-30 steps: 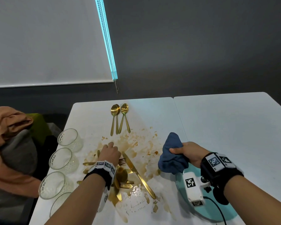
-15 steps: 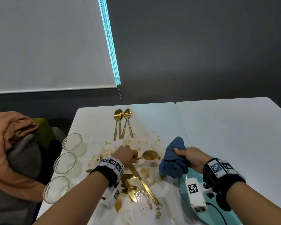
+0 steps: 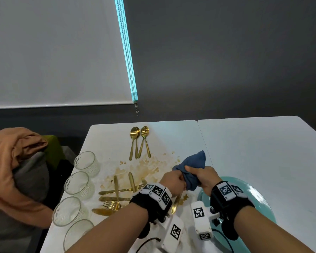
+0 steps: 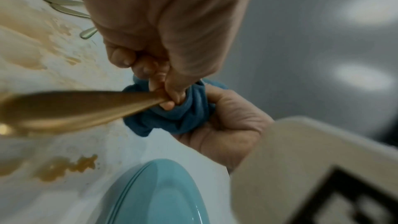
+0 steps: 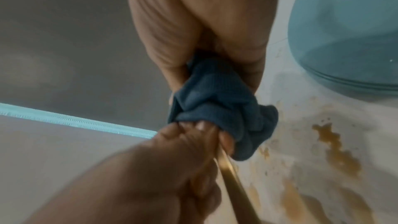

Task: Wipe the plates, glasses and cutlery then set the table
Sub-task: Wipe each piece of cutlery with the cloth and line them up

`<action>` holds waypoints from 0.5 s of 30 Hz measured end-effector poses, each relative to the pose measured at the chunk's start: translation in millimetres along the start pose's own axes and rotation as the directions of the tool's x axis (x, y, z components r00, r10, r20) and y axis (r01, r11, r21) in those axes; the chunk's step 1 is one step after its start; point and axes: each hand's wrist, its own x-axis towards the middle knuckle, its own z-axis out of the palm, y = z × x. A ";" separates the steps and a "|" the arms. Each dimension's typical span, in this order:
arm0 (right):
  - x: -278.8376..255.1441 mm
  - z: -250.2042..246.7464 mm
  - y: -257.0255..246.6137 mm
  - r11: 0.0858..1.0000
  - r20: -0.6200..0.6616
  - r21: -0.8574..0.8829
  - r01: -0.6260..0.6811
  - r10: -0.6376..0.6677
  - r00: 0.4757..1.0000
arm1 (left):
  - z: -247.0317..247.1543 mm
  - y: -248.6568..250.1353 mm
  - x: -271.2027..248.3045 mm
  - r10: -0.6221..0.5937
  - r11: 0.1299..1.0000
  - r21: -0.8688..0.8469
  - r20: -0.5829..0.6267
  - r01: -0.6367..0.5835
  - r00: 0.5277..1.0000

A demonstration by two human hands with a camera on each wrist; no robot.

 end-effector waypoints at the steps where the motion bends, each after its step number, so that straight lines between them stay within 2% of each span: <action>1: 0.9 -0.8 -0.9 1.000 -0.012 -0.023 0.004 -0.004 1.000 | 0.0 -0.3 -1.8 -0.002 1.000 0.003 0.013 0.002 1.000; 6: 0.8 -9.4 -17.2 0.989 0.044 -0.136 0.053 -0.047 0.998 | -5.8 -3.7 -3.7 0.034 0.998 -0.044 0.028 -0.032 0.999; 9: 4.5 -19.3 -30.5 0.955 0.108 -0.277 0.104 -0.076 0.991 | -13.9 -3.9 -4.3 0.053 0.995 -0.090 0.030 -0.050 0.998; 11: 4.5 -24.6 -40.2 0.891 0.139 -0.425 0.160 -0.110 0.984 | -18.2 -4.1 -5.2 0.070 0.996 -0.050 0.025 -0.069 0.997; 15: 4.8 -32.0 -55.5 0.707 0.202 -0.665 0.240 -0.139 0.969 | -22.8 -3.7 -4.5 0.102 0.995 -0.003 0.031 -0.102 0.994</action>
